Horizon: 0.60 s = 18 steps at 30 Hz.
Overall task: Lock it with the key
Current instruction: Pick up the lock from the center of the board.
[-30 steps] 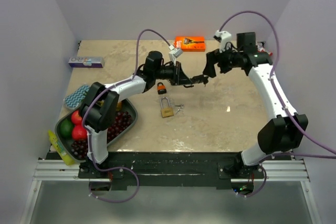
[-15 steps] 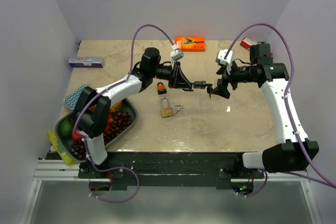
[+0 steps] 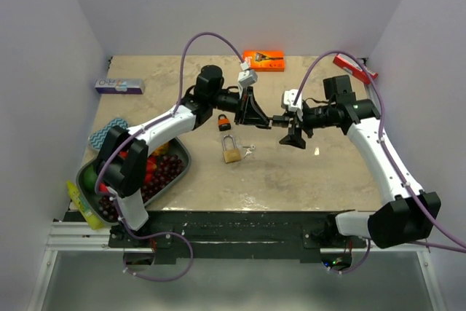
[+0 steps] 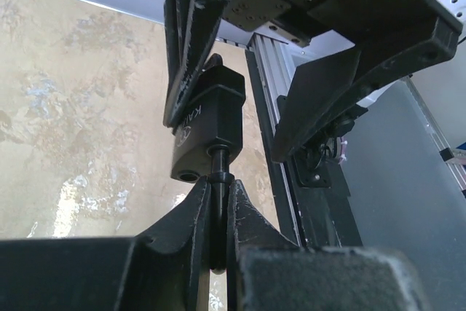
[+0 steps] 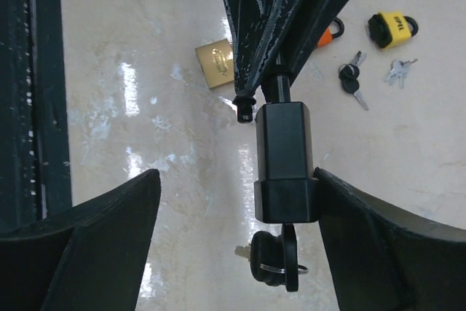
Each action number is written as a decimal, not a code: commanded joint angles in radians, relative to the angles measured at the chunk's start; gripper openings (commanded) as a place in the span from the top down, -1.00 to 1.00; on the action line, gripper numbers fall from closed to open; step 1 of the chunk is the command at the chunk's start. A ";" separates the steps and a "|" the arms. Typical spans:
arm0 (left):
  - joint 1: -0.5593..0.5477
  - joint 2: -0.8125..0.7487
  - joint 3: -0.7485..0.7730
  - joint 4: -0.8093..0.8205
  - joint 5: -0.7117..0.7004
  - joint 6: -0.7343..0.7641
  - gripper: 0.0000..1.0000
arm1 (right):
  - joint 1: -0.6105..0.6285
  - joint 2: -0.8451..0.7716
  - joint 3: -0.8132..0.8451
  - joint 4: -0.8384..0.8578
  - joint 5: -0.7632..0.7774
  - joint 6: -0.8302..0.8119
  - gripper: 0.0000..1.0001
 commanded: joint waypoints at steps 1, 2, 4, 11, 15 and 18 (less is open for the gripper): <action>-0.009 -0.085 0.035 0.142 0.042 -0.025 1.00 | 0.027 -0.069 -0.047 0.147 0.048 0.031 -0.57; -0.011 -0.085 0.033 0.143 0.042 -0.027 1.00 | 0.029 -0.070 -0.051 0.156 0.054 0.034 -0.51; -0.012 -0.091 0.027 0.150 0.042 -0.036 1.00 | 0.030 -0.070 -0.052 0.172 0.061 0.048 -0.32; -0.014 -0.105 0.011 0.150 0.025 -0.031 1.00 | 0.029 -0.069 -0.037 0.159 0.056 0.074 0.50; -0.012 -0.125 0.024 0.083 -0.033 0.031 0.58 | 0.029 -0.066 -0.026 0.156 0.029 0.117 1.00; 0.017 -0.165 0.016 0.009 -0.079 0.127 -0.04 | 0.027 -0.047 0.018 0.149 -0.030 0.195 1.00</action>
